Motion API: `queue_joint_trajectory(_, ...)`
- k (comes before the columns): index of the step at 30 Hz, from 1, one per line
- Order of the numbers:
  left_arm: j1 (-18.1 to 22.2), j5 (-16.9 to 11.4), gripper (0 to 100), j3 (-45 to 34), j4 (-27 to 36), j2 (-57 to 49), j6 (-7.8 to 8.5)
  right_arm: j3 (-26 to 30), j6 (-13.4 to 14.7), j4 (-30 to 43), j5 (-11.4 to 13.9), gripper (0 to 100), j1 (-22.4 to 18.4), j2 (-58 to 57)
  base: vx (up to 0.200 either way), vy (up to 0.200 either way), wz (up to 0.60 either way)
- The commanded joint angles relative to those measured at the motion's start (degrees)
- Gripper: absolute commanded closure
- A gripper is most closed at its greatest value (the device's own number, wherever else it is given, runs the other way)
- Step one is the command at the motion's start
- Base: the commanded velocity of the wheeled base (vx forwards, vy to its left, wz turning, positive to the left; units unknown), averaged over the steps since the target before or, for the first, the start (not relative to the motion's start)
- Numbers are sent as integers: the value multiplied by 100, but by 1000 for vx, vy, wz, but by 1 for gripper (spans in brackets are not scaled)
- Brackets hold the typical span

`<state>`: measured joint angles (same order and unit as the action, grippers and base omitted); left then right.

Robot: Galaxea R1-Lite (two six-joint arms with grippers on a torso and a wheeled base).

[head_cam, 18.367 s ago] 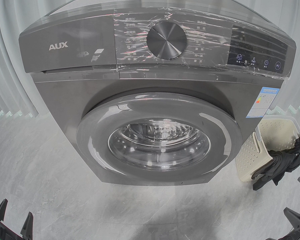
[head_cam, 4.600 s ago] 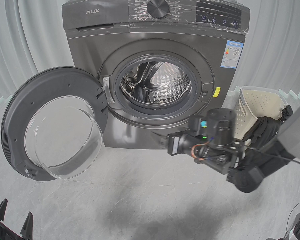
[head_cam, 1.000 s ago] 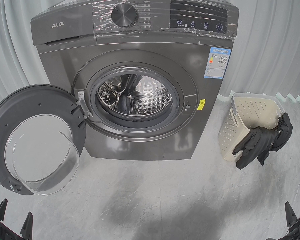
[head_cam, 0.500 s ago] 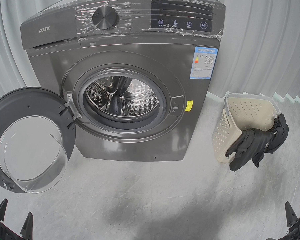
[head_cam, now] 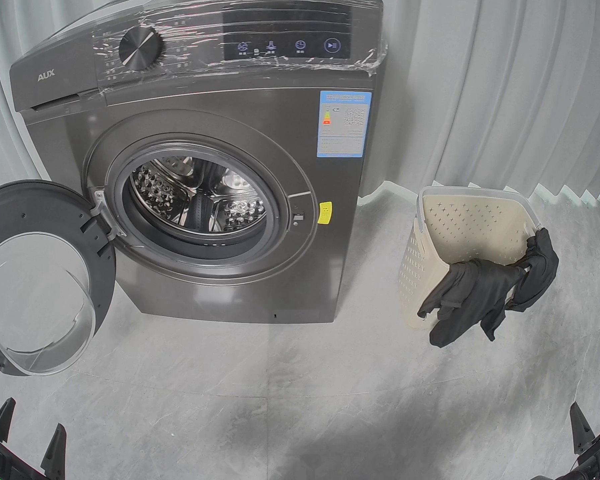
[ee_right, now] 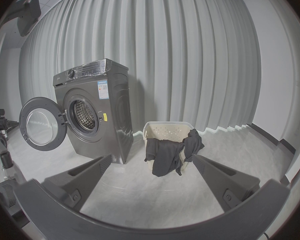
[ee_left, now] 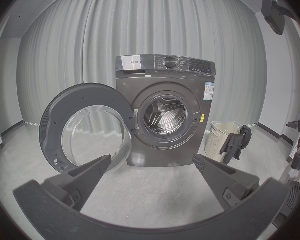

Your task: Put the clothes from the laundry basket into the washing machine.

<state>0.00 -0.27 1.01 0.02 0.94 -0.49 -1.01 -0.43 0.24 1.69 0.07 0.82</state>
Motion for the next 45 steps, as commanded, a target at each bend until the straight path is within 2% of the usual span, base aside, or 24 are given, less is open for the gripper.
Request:
queue_joint_trajectory(1, 0, 0, 0, -101, -2, -94, -4, 101, -1, 2, 6, 0, 1, -64, 0, -200, 0)
queue_joint_trajectory(42, 0, 0, 0, -101, -2, -94, -13, 101, -1, 2, -2, 0, 1, -64, 0, -200, 0)
queue_joint_trajectory(45, 0, 0, 0, -101, -2, -94, -13, 101, -1, 2, 6, 0, 1, -64, 0, 0, 0)
